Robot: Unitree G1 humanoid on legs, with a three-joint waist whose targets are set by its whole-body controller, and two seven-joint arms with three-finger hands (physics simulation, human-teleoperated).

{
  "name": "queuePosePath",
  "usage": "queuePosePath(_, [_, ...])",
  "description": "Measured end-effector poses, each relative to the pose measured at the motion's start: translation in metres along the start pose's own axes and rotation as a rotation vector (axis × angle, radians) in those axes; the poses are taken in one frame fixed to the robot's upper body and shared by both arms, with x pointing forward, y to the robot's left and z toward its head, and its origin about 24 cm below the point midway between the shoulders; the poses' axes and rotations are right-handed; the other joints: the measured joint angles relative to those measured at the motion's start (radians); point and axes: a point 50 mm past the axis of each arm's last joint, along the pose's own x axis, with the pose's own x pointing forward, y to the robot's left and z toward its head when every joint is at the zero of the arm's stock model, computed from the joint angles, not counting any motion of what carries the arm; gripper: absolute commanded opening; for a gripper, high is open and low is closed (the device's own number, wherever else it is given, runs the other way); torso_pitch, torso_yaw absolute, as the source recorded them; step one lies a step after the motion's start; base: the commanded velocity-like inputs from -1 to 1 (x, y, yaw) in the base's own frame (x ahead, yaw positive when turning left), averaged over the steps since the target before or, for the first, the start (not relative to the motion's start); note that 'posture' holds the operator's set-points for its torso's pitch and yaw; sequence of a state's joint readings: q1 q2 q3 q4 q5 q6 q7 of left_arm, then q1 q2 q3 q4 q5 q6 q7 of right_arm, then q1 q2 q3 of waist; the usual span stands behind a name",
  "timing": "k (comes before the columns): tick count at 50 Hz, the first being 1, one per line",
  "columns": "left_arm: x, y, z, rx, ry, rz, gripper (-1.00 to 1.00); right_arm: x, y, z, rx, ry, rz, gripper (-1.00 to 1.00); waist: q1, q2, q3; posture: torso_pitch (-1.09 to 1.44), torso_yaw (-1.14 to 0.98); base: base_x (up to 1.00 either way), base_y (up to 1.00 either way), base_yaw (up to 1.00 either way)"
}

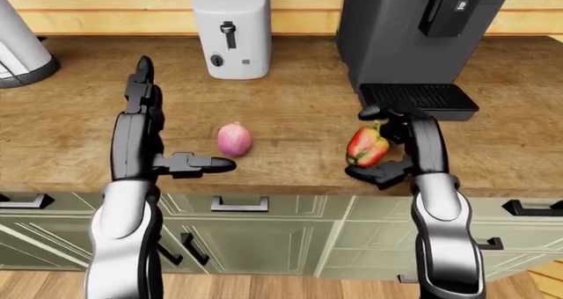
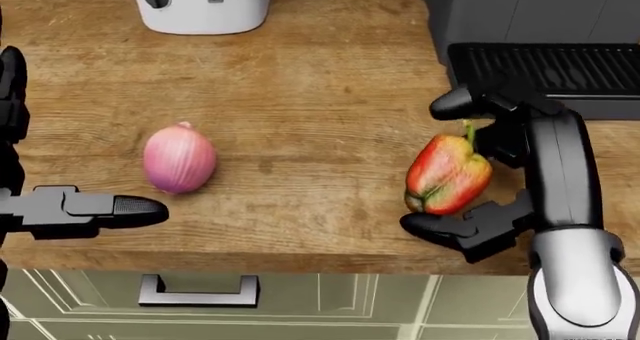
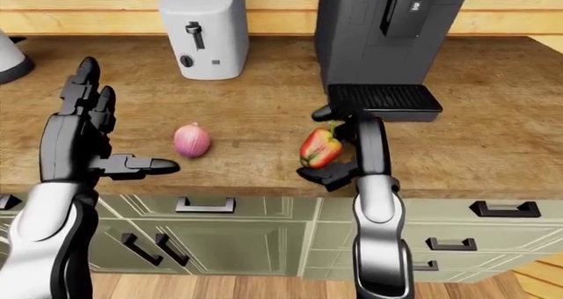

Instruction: Place the avocado, onion, tomato and bell pepper on the cutting board.

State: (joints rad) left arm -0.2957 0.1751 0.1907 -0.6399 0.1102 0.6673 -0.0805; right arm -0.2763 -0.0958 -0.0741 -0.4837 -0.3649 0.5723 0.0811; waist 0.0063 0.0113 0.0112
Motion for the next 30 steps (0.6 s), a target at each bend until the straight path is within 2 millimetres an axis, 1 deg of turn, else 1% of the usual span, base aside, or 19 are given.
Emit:
queuePosePath(5, [0.001,-0.002,0.000,-0.004,0.003,-0.009,1.00,-0.003,-0.003,0.018,0.026,-0.059,0.000,-1.00,0.000,-0.001,0.000,0.00,0.00,0.00,0.00,0.00])
queuePosePath(9, [0.001,-0.004,-0.001,-0.005,0.004,-0.013,1.00,-0.006,-0.007,0.028,0.049,-0.092,-0.009,-1.00,0.001,-0.003,0.000,0.00,0.00,0.00,0.00,0.00])
queuePosePath(14, [0.002,-0.008,-0.004,-0.005,0.015,-0.024,1.00,-0.007,-0.015,0.036,0.203,-0.085,-0.034,-1.00,0.003,-0.003,0.001,0.00,0.00,0.00,0.00,0.00])
queuePosePath(16, [0.003,-0.011,-0.005,-0.006,0.016,-0.033,1.00,-0.007,-0.019,0.038,0.276,-0.084,-0.053,-1.00,0.004,-0.004,0.002,0.00,0.00,0.00,0.00,0.00])
queuePosePath(19, [0.004,-0.013,-0.005,-0.006,0.015,-0.043,1.00,-0.008,-0.024,0.041,0.335,-0.096,-0.069,-1.00,0.005,-0.005,0.002,0.00,0.00,0.00,0.00,0.00])
queuePosePath(24, [0.009,-0.018,-0.006,-0.008,0.026,-0.053,1.00,-0.010,-0.024,0.040,0.343,-0.094,-0.065,-1.00,0.005,-0.009,0.003,0.00,0.00,0.00,0.00,0.00])
queuePosePath(30, [0.021,-0.028,-0.005,-0.022,0.044,-0.088,1.00,-0.012,-0.022,0.035,0.330,-0.077,-0.063,-1.00,0.007,-0.012,0.007,0.00,0.00,0.00,0.00,0.00])
